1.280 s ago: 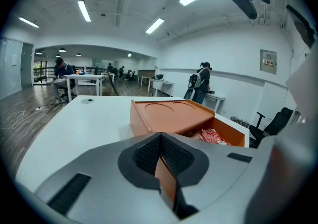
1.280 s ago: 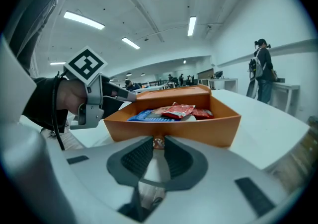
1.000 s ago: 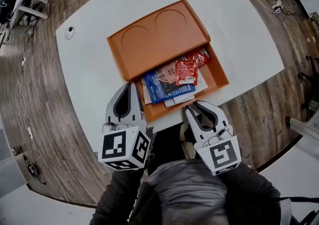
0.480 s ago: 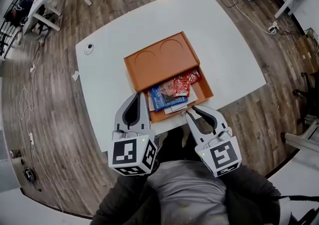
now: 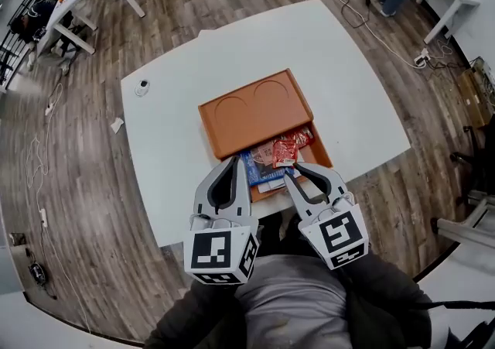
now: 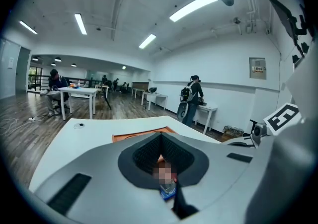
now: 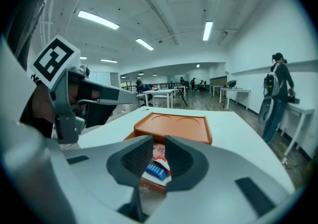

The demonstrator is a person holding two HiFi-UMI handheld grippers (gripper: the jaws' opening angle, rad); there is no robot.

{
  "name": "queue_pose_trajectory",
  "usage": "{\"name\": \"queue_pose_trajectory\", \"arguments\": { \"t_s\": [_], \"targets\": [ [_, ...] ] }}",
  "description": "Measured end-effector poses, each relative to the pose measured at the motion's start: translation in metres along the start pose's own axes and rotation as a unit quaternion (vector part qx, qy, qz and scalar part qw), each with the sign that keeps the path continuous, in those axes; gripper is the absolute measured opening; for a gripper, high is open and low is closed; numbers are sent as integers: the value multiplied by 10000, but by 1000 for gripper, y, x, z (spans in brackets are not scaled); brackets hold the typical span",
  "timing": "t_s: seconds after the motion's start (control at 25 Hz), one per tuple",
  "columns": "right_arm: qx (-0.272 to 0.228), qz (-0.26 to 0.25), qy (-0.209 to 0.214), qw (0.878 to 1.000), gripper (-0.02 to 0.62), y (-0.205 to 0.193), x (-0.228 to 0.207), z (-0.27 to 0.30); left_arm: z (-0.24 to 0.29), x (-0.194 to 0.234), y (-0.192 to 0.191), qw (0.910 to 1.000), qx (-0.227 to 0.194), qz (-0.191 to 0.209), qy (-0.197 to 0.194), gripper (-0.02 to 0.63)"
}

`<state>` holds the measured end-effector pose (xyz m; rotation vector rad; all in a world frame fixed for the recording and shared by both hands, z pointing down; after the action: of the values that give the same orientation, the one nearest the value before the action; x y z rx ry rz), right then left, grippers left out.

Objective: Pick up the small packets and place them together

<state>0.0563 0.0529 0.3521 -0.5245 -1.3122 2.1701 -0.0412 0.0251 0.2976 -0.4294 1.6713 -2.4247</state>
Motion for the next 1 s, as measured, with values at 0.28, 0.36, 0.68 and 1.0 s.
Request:
{"name": "queue_pose_trajectory", "arguments": {
  "t_s": [0.28,0.36,0.68,1.0],
  "targets": [
    [951,-426,468,9934,128,-2,-10,40,22,18,11,9999,-7,-107,-71,0],
    [1276,-396,628,9890,160,-10,-12,51,29,21,12,9998,2,-164,-113,0],
    [2689,-382,961,9576,190,-57,-13,76,54,31,15,9990,40,-335,-280,0],
    [2795,-536,850,9549,19,-65,-19,87,67,41,6,9985,167,-413,-325,0]
  ]
}}
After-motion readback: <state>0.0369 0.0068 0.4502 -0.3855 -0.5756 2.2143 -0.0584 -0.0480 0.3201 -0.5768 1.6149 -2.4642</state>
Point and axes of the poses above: the fingertips, and each gripper's own axes: z forward along the fingers, x to its left, y out of its top, the point moved 1 cm from there along -z, backward along the fingers, and after that the axes turned 1 degree about y, right-handed, at the moved point
